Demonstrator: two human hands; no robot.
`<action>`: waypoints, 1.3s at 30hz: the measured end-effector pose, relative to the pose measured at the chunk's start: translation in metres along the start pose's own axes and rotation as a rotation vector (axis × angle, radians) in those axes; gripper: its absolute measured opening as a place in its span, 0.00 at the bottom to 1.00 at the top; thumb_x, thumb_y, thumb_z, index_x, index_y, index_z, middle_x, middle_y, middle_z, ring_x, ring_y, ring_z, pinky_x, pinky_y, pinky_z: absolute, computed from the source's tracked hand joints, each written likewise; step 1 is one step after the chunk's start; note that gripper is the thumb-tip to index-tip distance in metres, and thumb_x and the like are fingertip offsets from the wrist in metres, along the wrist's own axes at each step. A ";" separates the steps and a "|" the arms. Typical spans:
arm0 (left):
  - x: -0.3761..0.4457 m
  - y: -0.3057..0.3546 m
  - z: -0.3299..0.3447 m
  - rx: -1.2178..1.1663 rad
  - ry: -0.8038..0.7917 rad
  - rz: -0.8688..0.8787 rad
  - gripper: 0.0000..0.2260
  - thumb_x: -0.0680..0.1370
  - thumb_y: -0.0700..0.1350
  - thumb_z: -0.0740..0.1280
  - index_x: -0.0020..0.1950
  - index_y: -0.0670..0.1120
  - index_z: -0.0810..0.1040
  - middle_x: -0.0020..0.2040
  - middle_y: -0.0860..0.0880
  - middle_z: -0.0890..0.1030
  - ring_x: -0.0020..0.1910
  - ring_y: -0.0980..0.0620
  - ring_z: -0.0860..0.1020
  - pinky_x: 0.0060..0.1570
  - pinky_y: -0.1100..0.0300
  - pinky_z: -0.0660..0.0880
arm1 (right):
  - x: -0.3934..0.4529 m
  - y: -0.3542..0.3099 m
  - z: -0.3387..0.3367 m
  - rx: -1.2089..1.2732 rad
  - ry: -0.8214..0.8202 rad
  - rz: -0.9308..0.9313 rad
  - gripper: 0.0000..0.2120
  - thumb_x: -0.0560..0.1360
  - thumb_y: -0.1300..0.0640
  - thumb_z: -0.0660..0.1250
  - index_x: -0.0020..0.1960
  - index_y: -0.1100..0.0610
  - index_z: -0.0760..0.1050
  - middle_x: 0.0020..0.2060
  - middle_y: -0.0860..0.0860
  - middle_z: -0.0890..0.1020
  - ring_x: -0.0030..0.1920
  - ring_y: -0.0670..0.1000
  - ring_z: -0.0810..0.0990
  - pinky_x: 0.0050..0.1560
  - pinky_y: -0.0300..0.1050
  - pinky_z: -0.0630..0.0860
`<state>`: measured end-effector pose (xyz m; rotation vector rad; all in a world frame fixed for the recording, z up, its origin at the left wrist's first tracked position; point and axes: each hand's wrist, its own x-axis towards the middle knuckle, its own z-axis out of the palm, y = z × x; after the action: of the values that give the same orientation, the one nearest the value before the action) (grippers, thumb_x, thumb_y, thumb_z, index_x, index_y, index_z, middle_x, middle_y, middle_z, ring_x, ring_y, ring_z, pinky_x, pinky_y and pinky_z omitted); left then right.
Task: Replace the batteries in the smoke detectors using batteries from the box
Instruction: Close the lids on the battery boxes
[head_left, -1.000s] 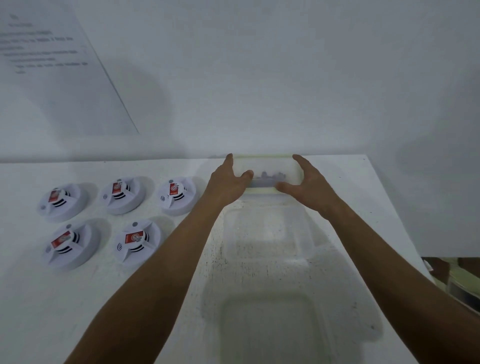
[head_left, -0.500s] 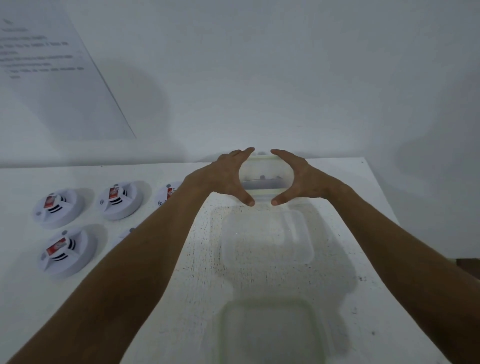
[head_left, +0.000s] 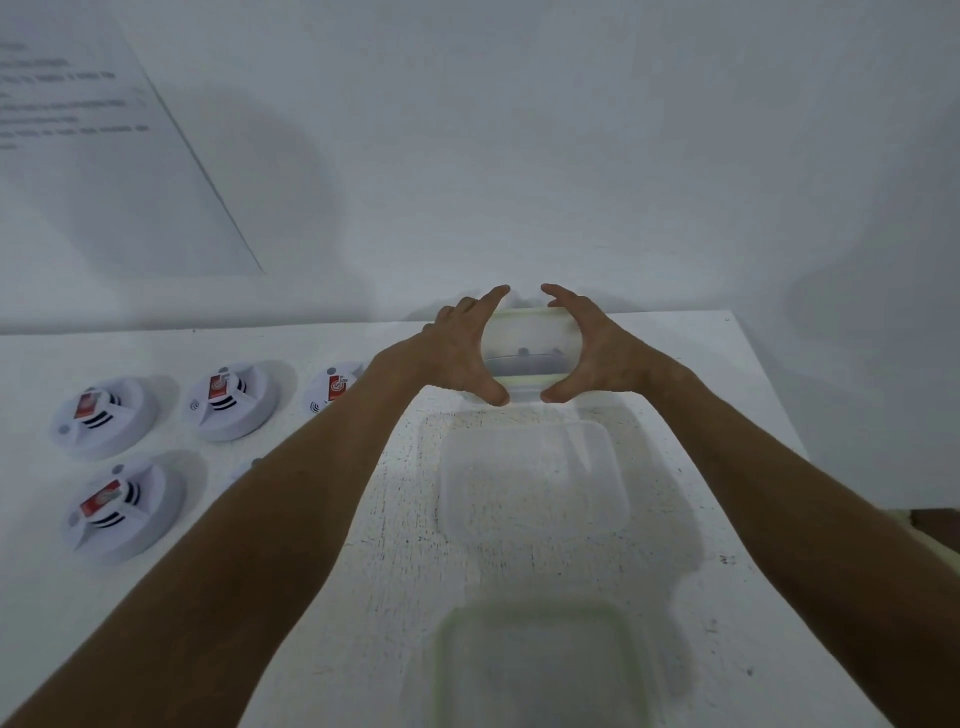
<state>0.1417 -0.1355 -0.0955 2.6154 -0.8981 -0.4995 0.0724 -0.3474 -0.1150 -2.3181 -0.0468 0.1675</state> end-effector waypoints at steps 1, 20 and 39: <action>0.000 0.000 0.000 -0.005 0.006 0.001 0.58 0.60 0.55 0.79 0.77 0.58 0.42 0.73 0.48 0.60 0.70 0.43 0.60 0.65 0.41 0.66 | 0.001 0.000 0.000 0.000 0.002 -0.003 0.59 0.58 0.55 0.85 0.78 0.44 0.51 0.68 0.49 0.64 0.67 0.51 0.65 0.70 0.55 0.69; -0.021 -0.011 0.032 -0.849 0.197 -0.126 0.57 0.62 0.59 0.80 0.78 0.60 0.43 0.77 0.55 0.55 0.73 0.53 0.62 0.71 0.55 0.64 | -0.016 0.010 0.016 0.336 0.102 0.031 0.66 0.58 0.57 0.85 0.79 0.41 0.42 0.79 0.43 0.48 0.76 0.40 0.49 0.73 0.43 0.56; -0.100 0.032 0.035 -0.382 0.443 0.000 0.21 0.79 0.52 0.67 0.72 0.53 0.70 0.76 0.51 0.62 0.73 0.60 0.59 0.67 0.68 0.58 | -0.103 -0.028 0.006 -0.044 0.194 -0.004 0.42 0.70 0.43 0.75 0.78 0.47 0.58 0.80 0.42 0.49 0.78 0.41 0.48 0.72 0.37 0.53</action>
<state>0.0363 -0.1026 -0.0918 2.2422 -0.5890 -0.0678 -0.0296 -0.3332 -0.0879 -2.3667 0.0428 -0.0609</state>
